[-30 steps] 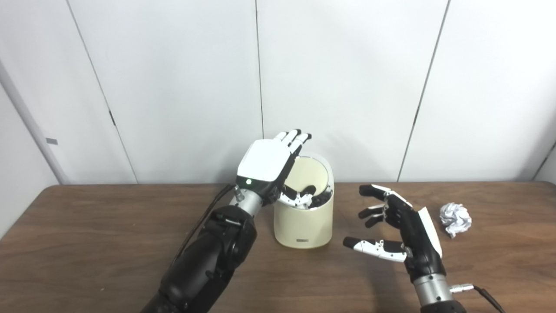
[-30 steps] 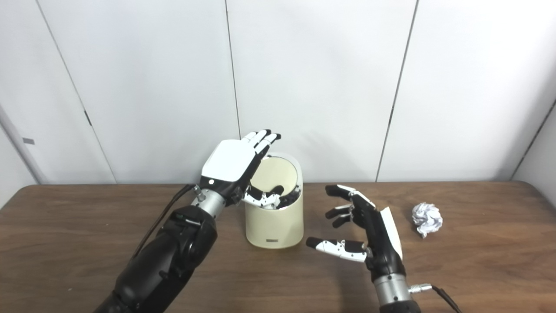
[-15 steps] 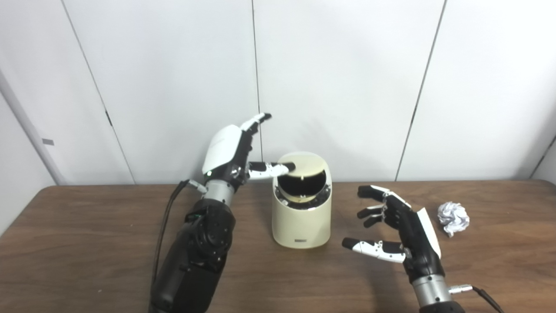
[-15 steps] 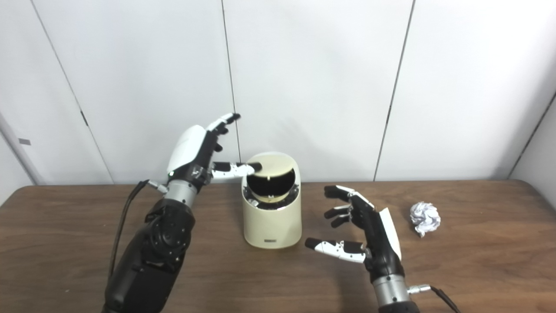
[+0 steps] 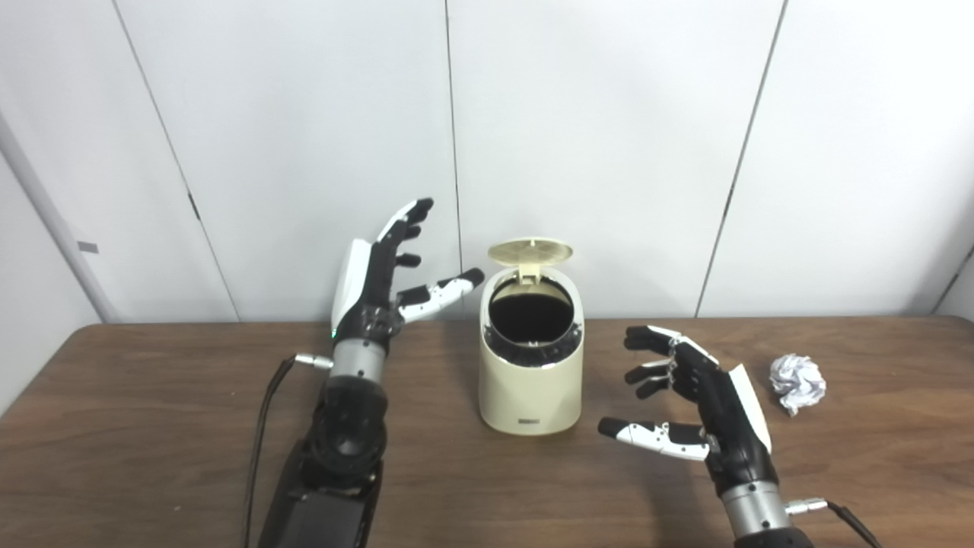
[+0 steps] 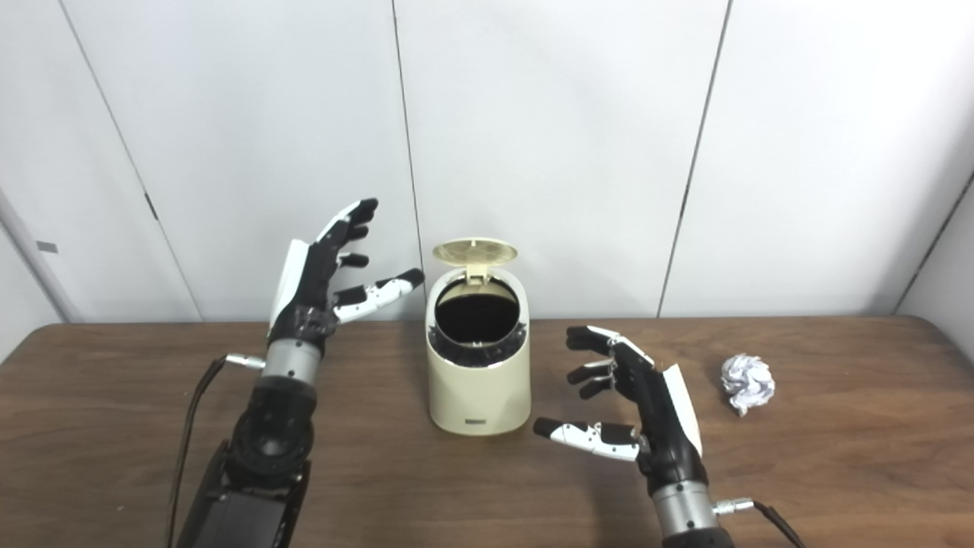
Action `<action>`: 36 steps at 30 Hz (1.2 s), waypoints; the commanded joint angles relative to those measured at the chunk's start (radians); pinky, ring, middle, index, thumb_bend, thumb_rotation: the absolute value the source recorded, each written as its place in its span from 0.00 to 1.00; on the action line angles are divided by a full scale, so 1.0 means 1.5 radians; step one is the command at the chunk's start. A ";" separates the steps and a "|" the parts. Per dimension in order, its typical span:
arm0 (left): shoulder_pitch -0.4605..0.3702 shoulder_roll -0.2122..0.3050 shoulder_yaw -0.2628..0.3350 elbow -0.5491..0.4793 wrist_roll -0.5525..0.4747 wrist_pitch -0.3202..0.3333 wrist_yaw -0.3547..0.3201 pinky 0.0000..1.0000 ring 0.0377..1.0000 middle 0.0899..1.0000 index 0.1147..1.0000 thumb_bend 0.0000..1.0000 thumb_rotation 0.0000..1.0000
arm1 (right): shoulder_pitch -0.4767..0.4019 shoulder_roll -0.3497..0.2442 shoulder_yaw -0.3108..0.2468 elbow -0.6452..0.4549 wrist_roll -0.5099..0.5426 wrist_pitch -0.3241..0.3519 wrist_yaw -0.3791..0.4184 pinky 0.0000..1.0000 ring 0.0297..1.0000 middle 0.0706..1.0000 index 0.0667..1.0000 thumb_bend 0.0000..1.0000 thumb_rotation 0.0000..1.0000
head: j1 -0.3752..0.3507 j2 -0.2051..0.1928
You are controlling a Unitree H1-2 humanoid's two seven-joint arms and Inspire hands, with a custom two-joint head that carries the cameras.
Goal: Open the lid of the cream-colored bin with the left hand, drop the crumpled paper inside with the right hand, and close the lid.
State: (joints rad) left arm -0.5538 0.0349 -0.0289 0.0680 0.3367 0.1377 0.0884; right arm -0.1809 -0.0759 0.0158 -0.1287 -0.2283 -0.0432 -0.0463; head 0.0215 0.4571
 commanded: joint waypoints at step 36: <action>0.187 0.019 0.014 -0.023 -0.163 -0.106 -0.065 0.67 0.79 0.83 0.87 0.81 0.19 | -0.052 -0.047 -0.034 0.024 0.012 0.016 0.011 0.51 0.58 0.78 0.81 0.70 0.01 | -0.010 -0.007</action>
State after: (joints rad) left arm -0.2455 0.0572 -0.0079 0.0435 0.0987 0.0199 -0.0104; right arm -0.2083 -0.1055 -0.0308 -0.0603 -0.2020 -0.0268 -0.0452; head 0.0062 0.4449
